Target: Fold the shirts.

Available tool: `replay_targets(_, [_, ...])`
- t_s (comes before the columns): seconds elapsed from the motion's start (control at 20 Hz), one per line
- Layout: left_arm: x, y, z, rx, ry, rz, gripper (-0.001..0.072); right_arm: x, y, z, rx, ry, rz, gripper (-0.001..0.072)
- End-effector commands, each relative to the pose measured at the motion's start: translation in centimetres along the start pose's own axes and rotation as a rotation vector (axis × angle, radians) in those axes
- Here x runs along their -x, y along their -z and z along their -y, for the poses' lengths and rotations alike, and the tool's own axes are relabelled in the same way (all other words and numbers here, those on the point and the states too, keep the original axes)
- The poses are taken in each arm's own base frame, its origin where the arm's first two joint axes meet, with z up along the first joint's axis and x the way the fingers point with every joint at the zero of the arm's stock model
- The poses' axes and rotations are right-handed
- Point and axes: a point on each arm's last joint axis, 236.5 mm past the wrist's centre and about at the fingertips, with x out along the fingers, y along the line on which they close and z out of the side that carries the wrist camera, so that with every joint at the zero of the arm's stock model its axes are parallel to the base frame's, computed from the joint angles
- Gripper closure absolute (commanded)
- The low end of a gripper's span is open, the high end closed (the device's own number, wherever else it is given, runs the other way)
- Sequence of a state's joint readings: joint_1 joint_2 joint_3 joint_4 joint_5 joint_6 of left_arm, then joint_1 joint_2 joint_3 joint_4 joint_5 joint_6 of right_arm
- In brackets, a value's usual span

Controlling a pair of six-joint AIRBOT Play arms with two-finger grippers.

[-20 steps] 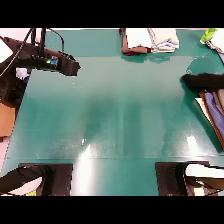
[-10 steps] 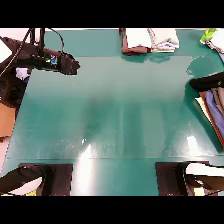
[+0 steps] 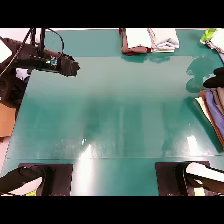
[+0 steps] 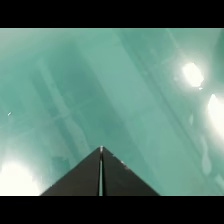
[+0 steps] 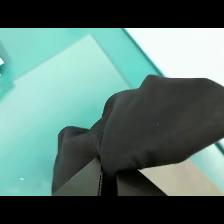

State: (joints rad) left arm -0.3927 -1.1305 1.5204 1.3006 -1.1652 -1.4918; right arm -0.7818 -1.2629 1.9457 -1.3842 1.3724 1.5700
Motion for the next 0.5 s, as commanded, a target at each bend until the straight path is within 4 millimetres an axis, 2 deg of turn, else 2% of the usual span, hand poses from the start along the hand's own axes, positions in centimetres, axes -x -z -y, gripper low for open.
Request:
replay_targets(0.0, [-0.1, 0.3, 0.0, -0.007, 0.001, -0.009, 0.0679, 1.6, 1.3, 3.9, 0.035, 0.084, -0.002, 0.0696])
replay_targets(0.1, [-0.5, 0.8, -0.1, -0.003, 0.000, -0.025, 0.0680, 2.1, 3.3, 7.4, 0.061, 0.179, -0.049, 0.0696])
replay_targets(0.25, [-1.1, 1.8, -0.3, 0.003, 0.000, -0.053, 0.0680, 2.5, 7.5, 12.5, 0.029, 0.318, -0.146, 0.0696])
replay_targets(0.45, [-1.4, 2.4, -0.3, 0.006, 0.001, -0.073, 0.0680, 1.7, 13.0, 16.7, -0.031, 0.377, -0.266, 0.0696])
